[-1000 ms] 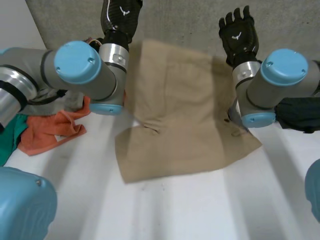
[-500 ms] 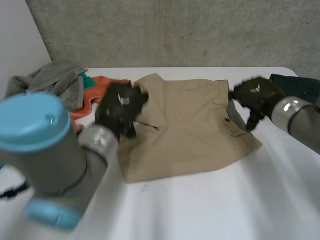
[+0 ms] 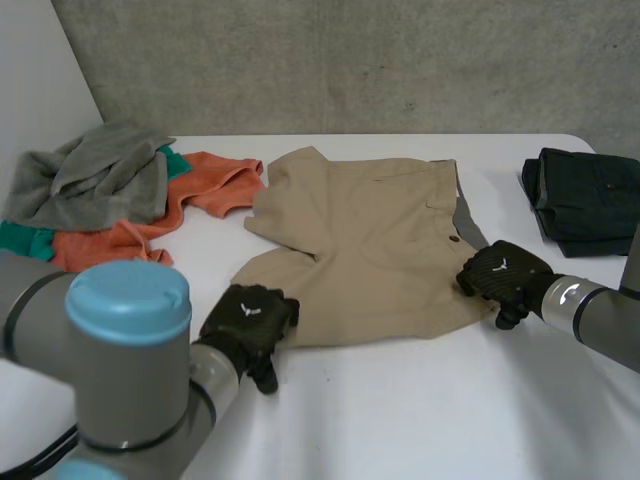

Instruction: Fold the laundry.

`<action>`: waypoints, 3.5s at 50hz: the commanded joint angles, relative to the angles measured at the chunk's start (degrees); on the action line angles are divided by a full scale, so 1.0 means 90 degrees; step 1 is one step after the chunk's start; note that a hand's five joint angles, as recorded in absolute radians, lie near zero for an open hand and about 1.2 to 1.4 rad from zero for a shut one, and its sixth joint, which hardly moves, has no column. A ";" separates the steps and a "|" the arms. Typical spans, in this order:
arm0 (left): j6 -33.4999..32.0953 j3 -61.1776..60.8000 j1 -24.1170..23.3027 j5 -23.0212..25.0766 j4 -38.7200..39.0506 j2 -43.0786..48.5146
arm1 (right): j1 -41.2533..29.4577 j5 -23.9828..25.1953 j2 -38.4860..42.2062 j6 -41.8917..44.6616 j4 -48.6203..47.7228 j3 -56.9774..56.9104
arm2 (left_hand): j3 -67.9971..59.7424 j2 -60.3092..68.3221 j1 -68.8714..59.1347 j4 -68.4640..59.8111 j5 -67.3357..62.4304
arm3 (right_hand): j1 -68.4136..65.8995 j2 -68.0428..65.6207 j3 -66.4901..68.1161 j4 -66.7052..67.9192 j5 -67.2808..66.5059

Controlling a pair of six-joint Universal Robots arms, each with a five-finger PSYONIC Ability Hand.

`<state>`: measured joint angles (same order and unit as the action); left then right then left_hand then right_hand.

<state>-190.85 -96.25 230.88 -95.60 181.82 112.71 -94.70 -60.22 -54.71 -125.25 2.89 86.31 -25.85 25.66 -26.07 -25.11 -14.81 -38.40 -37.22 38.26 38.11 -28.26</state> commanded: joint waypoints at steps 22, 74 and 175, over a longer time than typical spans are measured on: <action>-0.1158 0.1769 0.0235 -0.0022 0.0804 0.1715 | -0.0230 -0.0652 0.0551 -0.0536 -0.0985 -0.0577 | -0.6017 0.6038 -0.5992 -0.6099 -0.6132 | -0.4614 -0.4745 0.4630 0.4646 -0.4629; -0.1724 -0.0662 -0.0507 -0.0559 0.0774 -0.1429 | -0.0806 -0.2166 -0.0865 -0.0907 0.0421 0.0576 | -0.1328 0.1349 -0.1303 -0.1410 -0.1444 | -0.4622 -0.4754 0.4638 0.4654 -0.4637; -0.1547 -0.0216 -0.0548 -0.0462 -0.2547 -0.2035 | -0.0484 -0.2088 -0.3306 0.0958 0.2698 0.1739 | -0.6017 0.6038 -0.5992 -0.6099 -0.6132 | -0.4622 -0.4754 0.4638 0.4654 -0.4637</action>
<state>-200.92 -104.02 222.20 -99.80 158.04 95.06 -99.80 -79.46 -83.49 -116.35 28.29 105.66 -68.43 68.28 -63.80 -68.73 -55.45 -63.53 -67.36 68.45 69.00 -58.75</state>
